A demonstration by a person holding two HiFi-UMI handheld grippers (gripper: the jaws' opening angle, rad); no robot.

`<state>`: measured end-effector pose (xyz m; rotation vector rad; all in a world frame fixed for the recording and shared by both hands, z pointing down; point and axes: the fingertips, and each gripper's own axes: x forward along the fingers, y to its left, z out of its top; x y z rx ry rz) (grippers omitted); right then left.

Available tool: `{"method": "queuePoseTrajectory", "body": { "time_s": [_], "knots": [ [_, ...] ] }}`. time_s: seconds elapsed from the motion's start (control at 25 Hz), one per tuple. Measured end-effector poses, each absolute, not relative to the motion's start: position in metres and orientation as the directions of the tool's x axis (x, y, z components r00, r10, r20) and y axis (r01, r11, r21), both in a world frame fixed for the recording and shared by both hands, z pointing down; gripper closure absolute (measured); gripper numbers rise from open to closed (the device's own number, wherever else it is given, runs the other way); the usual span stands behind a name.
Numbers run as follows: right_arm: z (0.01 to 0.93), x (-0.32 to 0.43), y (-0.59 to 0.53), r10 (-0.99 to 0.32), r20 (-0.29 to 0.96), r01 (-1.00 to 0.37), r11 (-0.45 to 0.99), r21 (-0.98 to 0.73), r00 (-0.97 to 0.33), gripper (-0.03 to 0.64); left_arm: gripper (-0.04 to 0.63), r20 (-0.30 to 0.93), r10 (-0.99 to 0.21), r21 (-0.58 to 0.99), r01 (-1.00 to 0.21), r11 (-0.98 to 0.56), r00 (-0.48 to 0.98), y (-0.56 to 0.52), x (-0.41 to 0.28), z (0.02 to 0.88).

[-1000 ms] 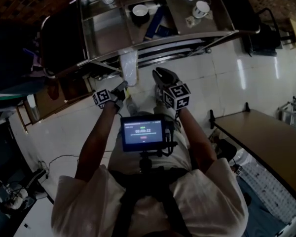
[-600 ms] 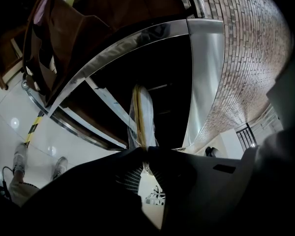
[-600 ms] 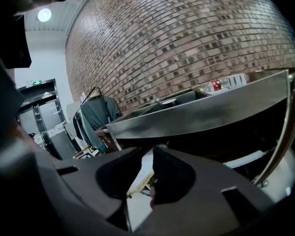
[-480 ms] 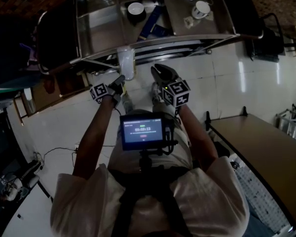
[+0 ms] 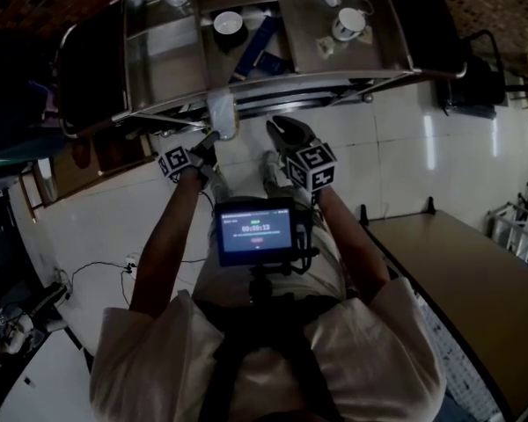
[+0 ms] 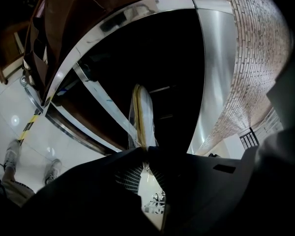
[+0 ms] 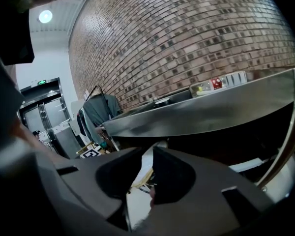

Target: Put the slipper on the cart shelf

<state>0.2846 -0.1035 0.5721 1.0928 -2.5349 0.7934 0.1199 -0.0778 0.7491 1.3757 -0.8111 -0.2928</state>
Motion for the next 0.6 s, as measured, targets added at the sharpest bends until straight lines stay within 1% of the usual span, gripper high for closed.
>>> {"method": "queuePoseTrajectory", "body": {
  "time_s": [0.2, 0.4, 0.6],
  "knots": [
    [0.576, 0.303, -0.112, -0.585, 0.446, -0.735, 0.566, -0.374, -0.677, 0.535, 0.557, 0.364, -0.620, 0.931, -0.293, 0.218, 0.695, -0.086, 0.132, 0.745],
    [0.578, 0.318, -0.120, -0.588, 0.447, -0.738, 0.557, -0.381, -0.675, 0.535, 0.556, 0.346, -0.650, 0.938, -0.264, 0.225, 0.677, -0.098, 0.134, 0.757],
    [0.584, 0.330, -0.124, -0.585, 0.456, -0.741, 0.548, -0.388, -0.671, 0.535, 0.555, 0.371, -0.639, 0.928, -0.292, 0.232, 0.674, -0.108, 0.139, 0.760]
  ]
}}
